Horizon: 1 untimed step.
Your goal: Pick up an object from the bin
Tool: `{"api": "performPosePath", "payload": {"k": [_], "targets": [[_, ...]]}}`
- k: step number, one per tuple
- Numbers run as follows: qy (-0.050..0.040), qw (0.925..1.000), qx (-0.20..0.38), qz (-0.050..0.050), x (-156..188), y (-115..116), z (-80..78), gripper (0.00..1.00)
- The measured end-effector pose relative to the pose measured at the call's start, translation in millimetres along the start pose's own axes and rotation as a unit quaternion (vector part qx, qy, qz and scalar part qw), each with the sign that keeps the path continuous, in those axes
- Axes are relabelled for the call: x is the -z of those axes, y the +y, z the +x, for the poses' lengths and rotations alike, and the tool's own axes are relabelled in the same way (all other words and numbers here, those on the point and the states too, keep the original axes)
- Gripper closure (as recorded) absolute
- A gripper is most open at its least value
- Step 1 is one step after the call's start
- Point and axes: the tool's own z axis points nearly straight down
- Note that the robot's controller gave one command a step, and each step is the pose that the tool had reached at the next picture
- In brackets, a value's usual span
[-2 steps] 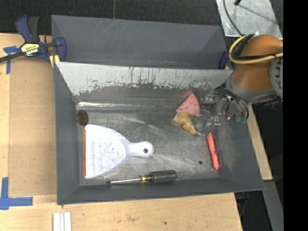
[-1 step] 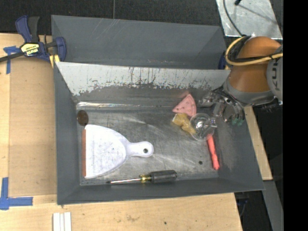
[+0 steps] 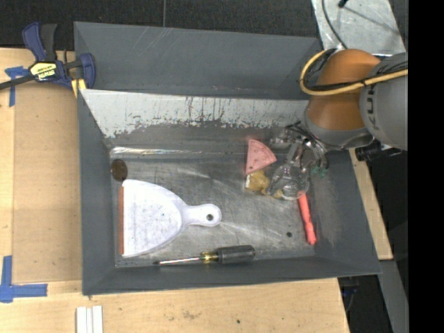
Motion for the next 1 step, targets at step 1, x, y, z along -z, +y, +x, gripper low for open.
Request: {"api": "performPosePath", "payload": {"k": [1], "targets": [[0.004,0.9943,-0.107,0.0,-19.6,-4.3,2.4,0.0]]}}
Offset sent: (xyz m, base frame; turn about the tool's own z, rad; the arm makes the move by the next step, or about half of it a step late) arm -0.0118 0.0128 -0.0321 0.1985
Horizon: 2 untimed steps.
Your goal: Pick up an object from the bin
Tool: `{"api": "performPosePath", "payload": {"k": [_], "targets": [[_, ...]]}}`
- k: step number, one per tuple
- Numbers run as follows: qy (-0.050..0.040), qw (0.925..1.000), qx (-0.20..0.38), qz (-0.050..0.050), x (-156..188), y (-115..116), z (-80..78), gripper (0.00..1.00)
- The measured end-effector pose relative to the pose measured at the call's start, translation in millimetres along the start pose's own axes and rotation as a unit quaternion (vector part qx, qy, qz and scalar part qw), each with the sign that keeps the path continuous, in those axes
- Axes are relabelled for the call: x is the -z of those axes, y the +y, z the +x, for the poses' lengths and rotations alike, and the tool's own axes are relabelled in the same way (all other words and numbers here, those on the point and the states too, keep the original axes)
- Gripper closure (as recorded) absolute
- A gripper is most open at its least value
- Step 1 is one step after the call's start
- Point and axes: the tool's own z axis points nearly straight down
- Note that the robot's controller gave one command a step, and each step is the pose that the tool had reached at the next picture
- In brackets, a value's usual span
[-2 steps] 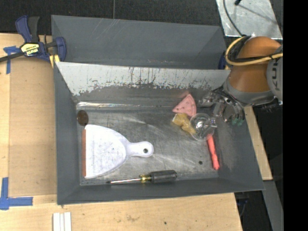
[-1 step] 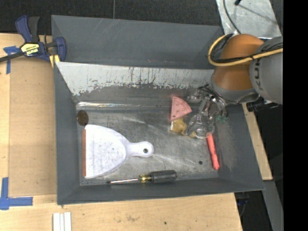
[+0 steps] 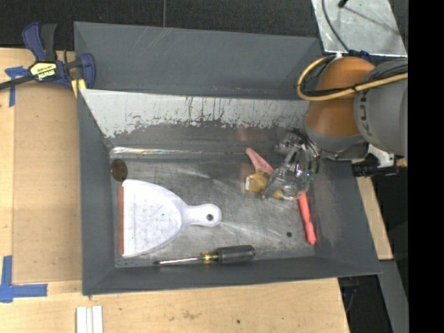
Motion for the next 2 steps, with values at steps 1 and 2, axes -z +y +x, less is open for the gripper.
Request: {"api": "performPosePath", "payload": {"k": [1,2], "targets": [[-0.0021,1.0,0.008,0.002,-3.9,8.0,9.8,1.0],[-0.0022,1.0,0.008,0.002,-3.9,8.0,9.8,1.0]]}}
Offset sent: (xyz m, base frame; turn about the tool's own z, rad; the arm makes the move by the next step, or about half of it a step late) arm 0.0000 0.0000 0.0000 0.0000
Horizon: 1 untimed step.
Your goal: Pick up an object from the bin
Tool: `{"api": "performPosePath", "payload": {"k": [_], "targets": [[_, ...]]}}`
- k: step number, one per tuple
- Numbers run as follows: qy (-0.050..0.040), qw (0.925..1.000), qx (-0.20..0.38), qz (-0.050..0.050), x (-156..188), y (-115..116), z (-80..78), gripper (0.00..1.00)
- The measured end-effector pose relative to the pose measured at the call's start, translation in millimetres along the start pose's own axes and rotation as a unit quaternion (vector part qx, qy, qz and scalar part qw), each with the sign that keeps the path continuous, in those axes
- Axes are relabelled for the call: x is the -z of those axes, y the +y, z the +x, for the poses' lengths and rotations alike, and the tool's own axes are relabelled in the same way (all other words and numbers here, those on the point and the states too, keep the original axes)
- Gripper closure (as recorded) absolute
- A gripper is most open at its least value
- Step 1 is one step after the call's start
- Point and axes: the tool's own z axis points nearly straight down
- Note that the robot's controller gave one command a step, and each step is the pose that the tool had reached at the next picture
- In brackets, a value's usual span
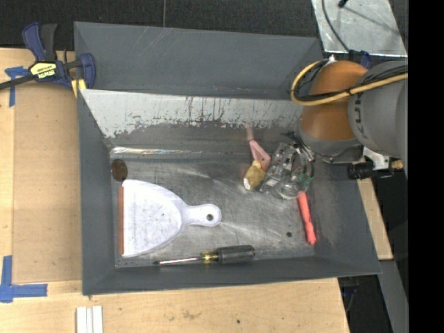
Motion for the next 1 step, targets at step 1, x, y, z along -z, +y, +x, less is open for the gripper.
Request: {"api": "performPosePath", "payload": {"k": [1], "targets": [[-0.0003,1.0,0.0,0.0,2.7,-0.5,0.5,1.0]]}}
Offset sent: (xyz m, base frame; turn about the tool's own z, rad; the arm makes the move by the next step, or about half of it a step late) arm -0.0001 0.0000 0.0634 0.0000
